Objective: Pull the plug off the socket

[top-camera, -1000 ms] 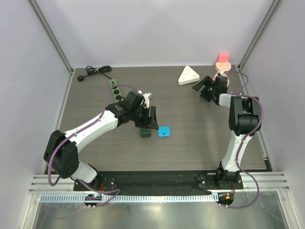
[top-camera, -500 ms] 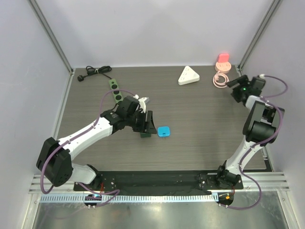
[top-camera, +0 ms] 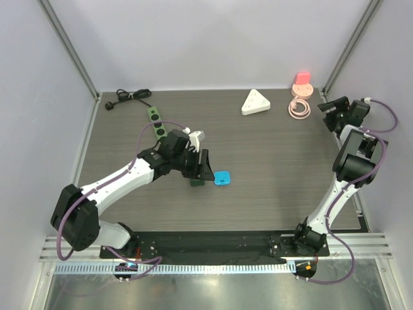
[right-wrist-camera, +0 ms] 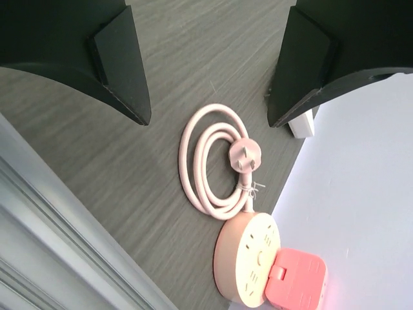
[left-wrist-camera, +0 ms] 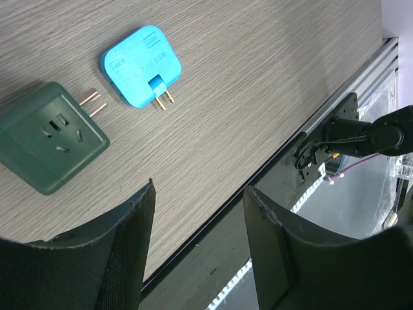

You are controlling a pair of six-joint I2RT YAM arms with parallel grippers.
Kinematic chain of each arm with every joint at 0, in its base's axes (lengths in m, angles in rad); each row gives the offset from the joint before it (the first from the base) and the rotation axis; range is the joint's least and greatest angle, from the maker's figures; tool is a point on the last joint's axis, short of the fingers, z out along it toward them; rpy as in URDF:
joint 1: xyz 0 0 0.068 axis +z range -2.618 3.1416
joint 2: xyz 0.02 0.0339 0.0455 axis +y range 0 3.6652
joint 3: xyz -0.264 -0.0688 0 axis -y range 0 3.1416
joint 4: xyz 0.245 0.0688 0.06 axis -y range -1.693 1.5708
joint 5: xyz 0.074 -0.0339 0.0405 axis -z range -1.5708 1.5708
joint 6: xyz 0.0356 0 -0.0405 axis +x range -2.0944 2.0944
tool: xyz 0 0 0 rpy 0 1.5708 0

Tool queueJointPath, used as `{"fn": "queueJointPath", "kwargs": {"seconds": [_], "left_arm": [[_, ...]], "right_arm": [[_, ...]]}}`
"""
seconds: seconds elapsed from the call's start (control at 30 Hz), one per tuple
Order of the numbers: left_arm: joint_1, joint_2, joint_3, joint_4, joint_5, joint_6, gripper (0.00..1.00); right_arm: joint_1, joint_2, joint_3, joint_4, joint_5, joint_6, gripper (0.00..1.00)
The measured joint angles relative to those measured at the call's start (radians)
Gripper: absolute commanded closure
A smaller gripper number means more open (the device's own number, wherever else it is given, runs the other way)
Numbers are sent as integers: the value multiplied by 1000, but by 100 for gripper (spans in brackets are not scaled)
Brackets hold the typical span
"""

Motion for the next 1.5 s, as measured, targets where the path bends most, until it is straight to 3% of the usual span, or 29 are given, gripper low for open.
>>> {"fn": "queueJointPath", "kwargs": {"seconds": [0.3,0.93,1.23,1.5], "left_arm": [[0,102,61,19,37,-2,44],[0,114,88,41,70,-23,46],[0,90,80,42,70,-28,45],[0,71,69,41,70,-30,45]], "right_arm": [[59,170,254,-89,26,-51,38],[274,422,762,-573,489,-443,40],[310,454,818,-684,624,-523,46],[312,418,756,-685,629,-516,54]]}}
